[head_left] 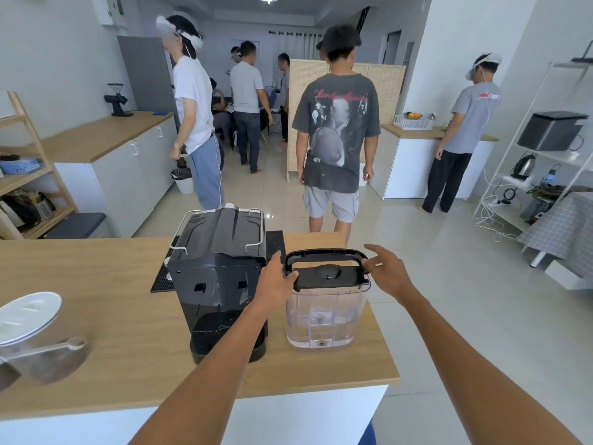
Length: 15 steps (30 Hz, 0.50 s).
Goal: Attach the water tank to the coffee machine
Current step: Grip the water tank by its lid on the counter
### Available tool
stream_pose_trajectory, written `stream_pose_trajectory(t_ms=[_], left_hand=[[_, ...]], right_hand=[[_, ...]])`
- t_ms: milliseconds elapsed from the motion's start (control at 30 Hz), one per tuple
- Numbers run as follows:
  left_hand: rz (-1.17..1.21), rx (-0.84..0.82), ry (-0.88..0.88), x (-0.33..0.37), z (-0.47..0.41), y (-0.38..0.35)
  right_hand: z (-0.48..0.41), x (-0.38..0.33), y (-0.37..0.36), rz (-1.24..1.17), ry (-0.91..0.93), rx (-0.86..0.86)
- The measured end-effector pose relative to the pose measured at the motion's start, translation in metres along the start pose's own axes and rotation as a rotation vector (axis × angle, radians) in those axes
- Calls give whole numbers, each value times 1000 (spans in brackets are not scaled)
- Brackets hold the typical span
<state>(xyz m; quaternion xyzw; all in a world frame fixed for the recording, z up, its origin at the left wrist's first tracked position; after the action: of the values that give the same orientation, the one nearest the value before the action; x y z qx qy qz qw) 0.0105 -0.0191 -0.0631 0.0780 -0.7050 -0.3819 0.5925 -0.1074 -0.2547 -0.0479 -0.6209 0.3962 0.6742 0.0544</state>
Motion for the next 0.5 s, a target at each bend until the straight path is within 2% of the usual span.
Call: stream_pose_trajectory(t_ms=[100,300,500], left_hand=[[18,35,-53,-3,2,2],[98,41,-48,-1,4,3],[-53,130,-138,-3,5,4]], right_hand=[[-2,1,2,5,-40,34],[-8,-1,5,-51,-57,34],[-9,-1,10,-32,-2,13]])
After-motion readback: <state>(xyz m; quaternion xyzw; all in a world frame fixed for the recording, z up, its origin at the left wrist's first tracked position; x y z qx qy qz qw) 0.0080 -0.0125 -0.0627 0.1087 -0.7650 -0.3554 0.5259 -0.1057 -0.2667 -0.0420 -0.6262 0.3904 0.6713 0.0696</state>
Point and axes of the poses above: each hand's wrist, its own z-axis away from the middle knuckle, its own y-axis out of the back of the hand, x = y × z, the point moved 1 cm from there along -z, towards the middle knuckle, and after that the axes turned 10 degrees about -z, right-handed, at the moved point
